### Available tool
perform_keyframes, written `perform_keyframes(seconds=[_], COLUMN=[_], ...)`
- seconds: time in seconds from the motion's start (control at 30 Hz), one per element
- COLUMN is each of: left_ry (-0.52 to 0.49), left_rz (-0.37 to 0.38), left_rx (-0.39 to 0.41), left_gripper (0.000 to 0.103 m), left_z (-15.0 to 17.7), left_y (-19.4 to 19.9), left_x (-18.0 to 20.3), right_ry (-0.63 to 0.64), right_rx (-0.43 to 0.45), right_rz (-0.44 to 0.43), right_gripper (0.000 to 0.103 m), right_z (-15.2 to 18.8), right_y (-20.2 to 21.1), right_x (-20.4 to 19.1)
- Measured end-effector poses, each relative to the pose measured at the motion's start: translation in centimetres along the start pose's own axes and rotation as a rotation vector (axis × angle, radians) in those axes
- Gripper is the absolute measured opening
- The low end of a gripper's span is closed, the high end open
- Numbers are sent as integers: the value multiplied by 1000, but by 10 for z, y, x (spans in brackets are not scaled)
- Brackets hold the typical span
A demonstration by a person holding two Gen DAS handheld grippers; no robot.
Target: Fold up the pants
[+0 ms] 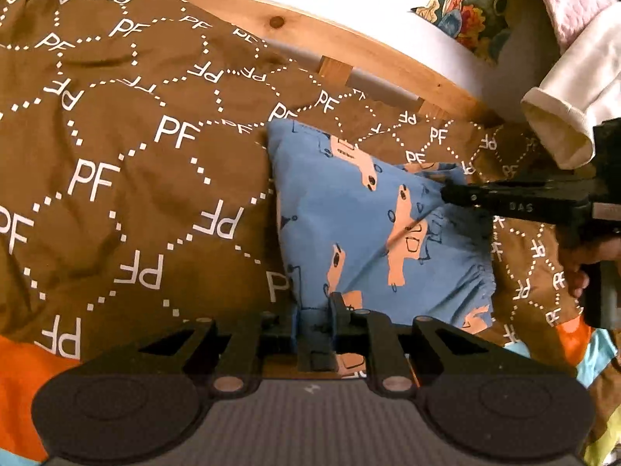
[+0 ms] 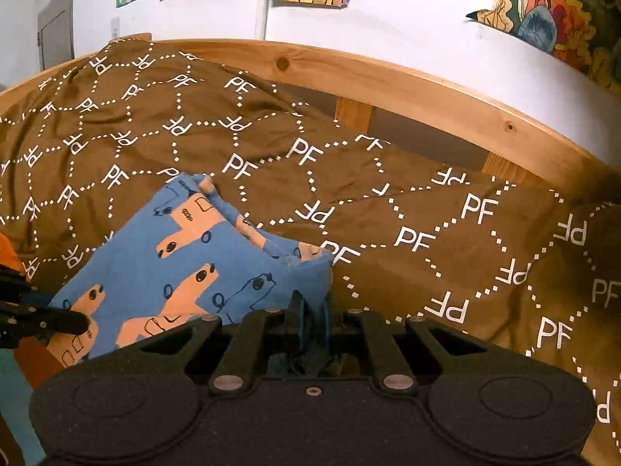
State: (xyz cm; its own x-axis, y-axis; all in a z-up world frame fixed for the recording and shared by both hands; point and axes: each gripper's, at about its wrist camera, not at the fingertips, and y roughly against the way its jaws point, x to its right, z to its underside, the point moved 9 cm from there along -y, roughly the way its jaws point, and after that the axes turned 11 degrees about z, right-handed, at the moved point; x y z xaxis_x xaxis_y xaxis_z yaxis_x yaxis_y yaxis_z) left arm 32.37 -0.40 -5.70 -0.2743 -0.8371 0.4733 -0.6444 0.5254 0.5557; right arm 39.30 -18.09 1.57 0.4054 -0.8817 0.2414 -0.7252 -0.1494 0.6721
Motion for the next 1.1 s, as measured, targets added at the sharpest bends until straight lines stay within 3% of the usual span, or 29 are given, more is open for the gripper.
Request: perform_keyframes(seconds=[0.4, 0.57, 0.67, 0.73, 0.77, 0.87, 0.93, 1.03, 1.1], left_ry=[-22, -20, -26, -25, -24, -30, -38, -55, -70], left_rz=[-23, -34, -48, -55, -53, -43, -50, -54, -64], left_rx=[-12, -15, -14, -2, 6, 30, 52, 83, 95], left_gripper=[27, 33, 44, 62, 65, 73, 83, 91, 94], left_z=[0, -1, -2, -5, -6, -12, -15, -20, -24], left_y=[4, 7, 10, 13, 16, 22, 28, 36, 40], left_x=[3, 1, 0, 0, 0, 4, 7, 13, 16], right_ry=[-41, -55, -53, -57, -62, -82, -103, -146, -166], right_rx=[-13, -22, -22, -23, -22, -11, 2, 17, 32], right_rz=[6, 24, 35, 37, 42, 51, 77, 87, 99], right_gripper=[16, 24, 34, 42, 46, 81, 90, 101, 102], right_z=[2, 2, 3, 3, 3, 5, 7, 13, 17], right_y=[0, 1, 3, 5, 7, 13, 20, 33, 40], right_x=[3, 7, 9, 11, 13, 16, 18, 18, 18])
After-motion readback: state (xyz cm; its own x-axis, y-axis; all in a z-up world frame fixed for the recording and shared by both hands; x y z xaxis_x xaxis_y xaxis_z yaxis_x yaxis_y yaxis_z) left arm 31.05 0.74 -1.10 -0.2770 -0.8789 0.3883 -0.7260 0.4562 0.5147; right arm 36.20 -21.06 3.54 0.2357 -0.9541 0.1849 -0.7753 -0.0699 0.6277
